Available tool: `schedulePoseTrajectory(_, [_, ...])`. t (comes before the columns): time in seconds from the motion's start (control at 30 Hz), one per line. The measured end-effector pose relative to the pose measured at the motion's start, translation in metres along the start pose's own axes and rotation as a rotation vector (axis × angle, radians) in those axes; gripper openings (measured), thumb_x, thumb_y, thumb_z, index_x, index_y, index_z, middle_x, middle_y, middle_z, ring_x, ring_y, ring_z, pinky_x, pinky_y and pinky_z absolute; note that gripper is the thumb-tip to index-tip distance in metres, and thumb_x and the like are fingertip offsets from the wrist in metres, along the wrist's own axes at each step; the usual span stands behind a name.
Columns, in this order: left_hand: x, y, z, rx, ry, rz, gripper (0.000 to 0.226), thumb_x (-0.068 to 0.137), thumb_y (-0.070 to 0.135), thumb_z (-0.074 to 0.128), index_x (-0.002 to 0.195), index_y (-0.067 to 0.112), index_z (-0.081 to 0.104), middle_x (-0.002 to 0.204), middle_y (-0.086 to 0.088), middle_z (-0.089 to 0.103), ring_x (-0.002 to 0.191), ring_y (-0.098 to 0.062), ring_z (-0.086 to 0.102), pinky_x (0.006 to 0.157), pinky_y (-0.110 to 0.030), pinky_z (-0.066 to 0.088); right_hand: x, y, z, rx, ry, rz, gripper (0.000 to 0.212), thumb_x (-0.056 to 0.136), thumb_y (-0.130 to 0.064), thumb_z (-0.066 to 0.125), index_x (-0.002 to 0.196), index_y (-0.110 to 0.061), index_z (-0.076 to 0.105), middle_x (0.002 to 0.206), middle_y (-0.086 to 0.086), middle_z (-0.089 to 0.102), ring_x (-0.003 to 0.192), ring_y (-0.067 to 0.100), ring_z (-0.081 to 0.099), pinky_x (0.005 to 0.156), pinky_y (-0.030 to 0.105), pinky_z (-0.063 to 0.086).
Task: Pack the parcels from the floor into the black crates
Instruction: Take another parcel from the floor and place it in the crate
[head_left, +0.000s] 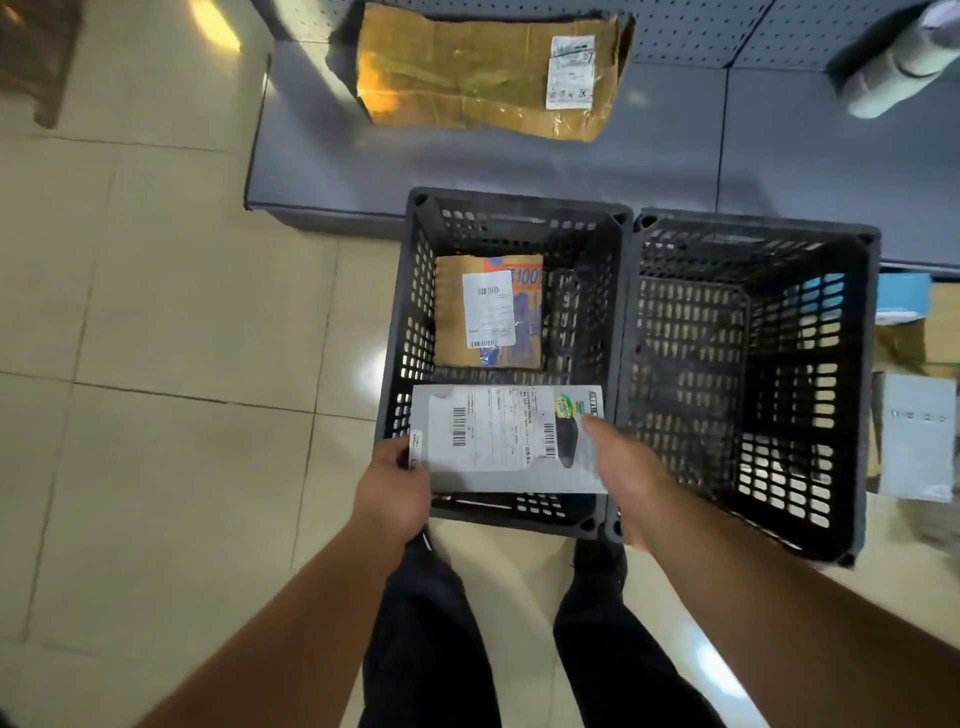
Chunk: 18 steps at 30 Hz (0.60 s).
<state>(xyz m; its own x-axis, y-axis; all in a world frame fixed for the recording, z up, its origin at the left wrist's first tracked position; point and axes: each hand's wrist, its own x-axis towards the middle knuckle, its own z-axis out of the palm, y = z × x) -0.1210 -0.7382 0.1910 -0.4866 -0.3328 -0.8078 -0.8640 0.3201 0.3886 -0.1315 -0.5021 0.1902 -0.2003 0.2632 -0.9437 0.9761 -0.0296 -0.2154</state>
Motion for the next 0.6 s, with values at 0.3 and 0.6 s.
schedulePoseTrajectory(0.3, [0.101, -0.004, 0.03, 0.089, -0.072, -0.068, 0.029, 0.099, 0.017, 0.051, 0.124, 0.031, 0.047, 0.096, 0.01, 0.059, 0.074, -0.011, 0.061, 0.03, -0.011, 0.037, 0.098, 0.003, 0.071, 0.027, 0.126, 0.053, 0.06, 0.093, -0.064, 0.046, 0.139, -0.026, 0.046, 0.1, 0.0, 0.049, 0.084, 0.02, 0.047, 0.078, 0.035, 0.035])
schedulePoseTrajectory(0.6, [0.182, -0.037, 0.076, 0.085, -0.066, -0.094, 0.039, 0.095, 0.013, 0.057, 0.13, 0.025, 0.043, 0.107, 0.005, 0.063, 0.078, -0.012, 0.064, 0.033, -0.01, 0.04, 0.196, 0.019, 0.106, 0.0, 0.139, 0.014, 0.056, 0.087, -0.065, 0.046, 0.134, -0.035, 0.044, 0.11, 0.0, 0.055, 0.082, 0.014, 0.049, 0.059, 0.032, 0.031])
